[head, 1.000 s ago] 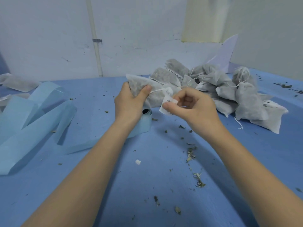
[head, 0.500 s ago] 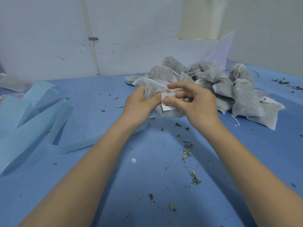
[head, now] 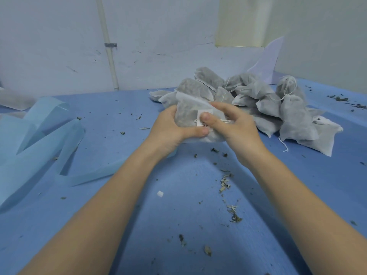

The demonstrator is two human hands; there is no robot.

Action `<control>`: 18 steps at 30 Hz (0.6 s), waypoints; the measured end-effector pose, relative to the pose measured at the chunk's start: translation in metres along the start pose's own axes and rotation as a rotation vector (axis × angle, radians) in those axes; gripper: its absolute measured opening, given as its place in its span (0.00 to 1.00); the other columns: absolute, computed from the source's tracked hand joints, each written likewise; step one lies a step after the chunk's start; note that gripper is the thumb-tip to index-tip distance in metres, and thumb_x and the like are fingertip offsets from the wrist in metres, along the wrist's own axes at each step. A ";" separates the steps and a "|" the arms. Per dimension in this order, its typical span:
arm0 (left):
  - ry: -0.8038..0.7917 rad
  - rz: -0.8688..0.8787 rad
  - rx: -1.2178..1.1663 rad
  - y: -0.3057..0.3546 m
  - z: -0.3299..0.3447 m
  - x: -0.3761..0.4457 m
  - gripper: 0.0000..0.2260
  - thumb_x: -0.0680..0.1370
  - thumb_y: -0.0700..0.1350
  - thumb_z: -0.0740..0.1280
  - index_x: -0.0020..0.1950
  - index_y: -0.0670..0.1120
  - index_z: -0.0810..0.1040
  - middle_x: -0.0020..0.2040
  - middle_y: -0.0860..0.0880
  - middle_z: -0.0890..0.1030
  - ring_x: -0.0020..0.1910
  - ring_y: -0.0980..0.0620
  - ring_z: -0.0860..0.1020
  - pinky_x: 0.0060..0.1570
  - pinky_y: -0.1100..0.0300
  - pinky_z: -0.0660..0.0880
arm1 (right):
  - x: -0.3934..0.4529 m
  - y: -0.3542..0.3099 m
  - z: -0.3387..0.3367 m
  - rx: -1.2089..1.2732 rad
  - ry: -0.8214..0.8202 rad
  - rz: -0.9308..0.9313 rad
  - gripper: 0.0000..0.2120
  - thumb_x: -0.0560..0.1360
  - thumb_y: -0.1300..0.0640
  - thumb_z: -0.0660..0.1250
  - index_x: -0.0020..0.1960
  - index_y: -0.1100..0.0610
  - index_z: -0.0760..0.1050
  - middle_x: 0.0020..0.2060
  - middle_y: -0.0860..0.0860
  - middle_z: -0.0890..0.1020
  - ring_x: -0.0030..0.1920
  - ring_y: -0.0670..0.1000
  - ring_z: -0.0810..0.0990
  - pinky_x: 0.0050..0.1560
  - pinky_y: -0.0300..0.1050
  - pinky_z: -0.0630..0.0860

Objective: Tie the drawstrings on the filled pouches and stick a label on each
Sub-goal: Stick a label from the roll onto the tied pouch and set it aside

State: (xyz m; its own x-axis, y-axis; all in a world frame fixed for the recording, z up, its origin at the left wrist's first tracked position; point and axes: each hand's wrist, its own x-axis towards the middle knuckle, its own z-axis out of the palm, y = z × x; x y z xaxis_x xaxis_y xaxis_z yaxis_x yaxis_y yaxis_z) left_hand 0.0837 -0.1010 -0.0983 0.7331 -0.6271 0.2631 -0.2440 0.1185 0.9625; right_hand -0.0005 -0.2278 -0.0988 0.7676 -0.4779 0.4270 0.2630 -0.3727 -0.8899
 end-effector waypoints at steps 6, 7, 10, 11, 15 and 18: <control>-0.010 0.030 0.000 0.000 0.000 0.001 0.22 0.65 0.29 0.74 0.58 0.36 0.76 0.50 0.41 0.83 0.48 0.46 0.82 0.51 0.51 0.79 | -0.001 0.004 0.006 0.141 0.025 0.062 0.06 0.69 0.53 0.75 0.46 0.50 0.82 0.43 0.47 0.86 0.48 0.46 0.83 0.51 0.41 0.79; -0.012 0.029 -0.011 -0.001 0.001 0.001 0.22 0.65 0.28 0.74 0.58 0.36 0.76 0.50 0.41 0.83 0.47 0.47 0.82 0.50 0.53 0.79 | -0.001 0.005 0.007 0.147 0.073 0.075 0.05 0.68 0.52 0.76 0.43 0.49 0.83 0.42 0.46 0.86 0.47 0.46 0.84 0.51 0.41 0.79; -0.016 0.027 -0.036 -0.003 0.002 0.002 0.21 0.65 0.28 0.73 0.57 0.36 0.77 0.47 0.44 0.83 0.44 0.50 0.82 0.47 0.57 0.79 | 0.000 0.008 0.012 0.163 0.168 0.078 0.04 0.68 0.53 0.77 0.40 0.51 0.83 0.36 0.42 0.84 0.41 0.41 0.82 0.45 0.37 0.77; -0.003 0.023 -0.041 -0.004 0.002 0.003 0.20 0.65 0.28 0.73 0.56 0.36 0.77 0.47 0.44 0.83 0.44 0.49 0.82 0.47 0.56 0.79 | 0.001 0.009 0.013 0.156 0.165 0.076 0.04 0.69 0.53 0.76 0.41 0.51 0.83 0.35 0.41 0.84 0.40 0.40 0.82 0.43 0.35 0.77; 0.108 -0.052 -0.158 -0.004 0.005 0.003 0.12 0.69 0.35 0.72 0.52 0.36 0.80 0.46 0.42 0.84 0.46 0.45 0.82 0.47 0.51 0.80 | 0.002 0.010 0.010 0.090 -0.005 0.060 0.05 0.75 0.54 0.70 0.46 0.54 0.83 0.38 0.43 0.84 0.42 0.41 0.81 0.46 0.36 0.75; 0.194 -0.090 -0.211 -0.004 0.005 0.006 0.07 0.74 0.44 0.70 0.46 0.40 0.81 0.41 0.43 0.83 0.40 0.46 0.82 0.41 0.51 0.79 | 0.001 0.012 0.007 0.155 -0.114 0.062 0.10 0.73 0.58 0.71 0.55 0.54 0.81 0.49 0.49 0.84 0.50 0.46 0.82 0.52 0.40 0.77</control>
State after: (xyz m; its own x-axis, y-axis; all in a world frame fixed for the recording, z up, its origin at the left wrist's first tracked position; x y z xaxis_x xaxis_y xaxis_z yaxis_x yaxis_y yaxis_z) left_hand 0.0863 -0.1092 -0.1011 0.8586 -0.4856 0.1643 -0.0503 0.2392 0.9697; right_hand 0.0077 -0.2270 -0.1098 0.8443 -0.3995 0.3573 0.2928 -0.2145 -0.9318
